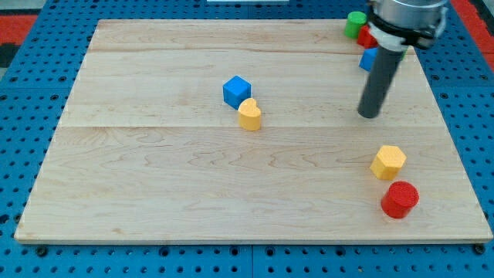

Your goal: Push the yellow hexagon diagonally to the top left of the red circle

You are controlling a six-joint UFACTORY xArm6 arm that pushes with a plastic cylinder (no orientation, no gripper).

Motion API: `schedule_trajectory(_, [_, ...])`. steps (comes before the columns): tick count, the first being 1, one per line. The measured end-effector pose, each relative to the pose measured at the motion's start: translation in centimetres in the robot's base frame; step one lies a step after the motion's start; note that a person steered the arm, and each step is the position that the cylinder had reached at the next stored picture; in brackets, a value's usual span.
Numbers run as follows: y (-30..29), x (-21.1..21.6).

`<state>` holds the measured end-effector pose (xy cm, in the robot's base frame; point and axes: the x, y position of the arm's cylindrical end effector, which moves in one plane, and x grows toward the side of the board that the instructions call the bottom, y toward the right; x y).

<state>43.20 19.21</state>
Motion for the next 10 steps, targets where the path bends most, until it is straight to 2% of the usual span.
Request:
schedule_trajectory(1, [1.4,4.0])
schedule_trajectory(3, [7.0,6.3])
schedule_trajectory(4, [5.7,7.8])
schedule_trajectory(6, [-6.4,7.9])
schedule_trajectory(7, [-4.8,8.2])
schedule_trajectory(8, [-3.2,10.9])
schedule_trajectory(9, [-9.8,12.3])
schedule_trajectory(10, [-12.1,9.9])
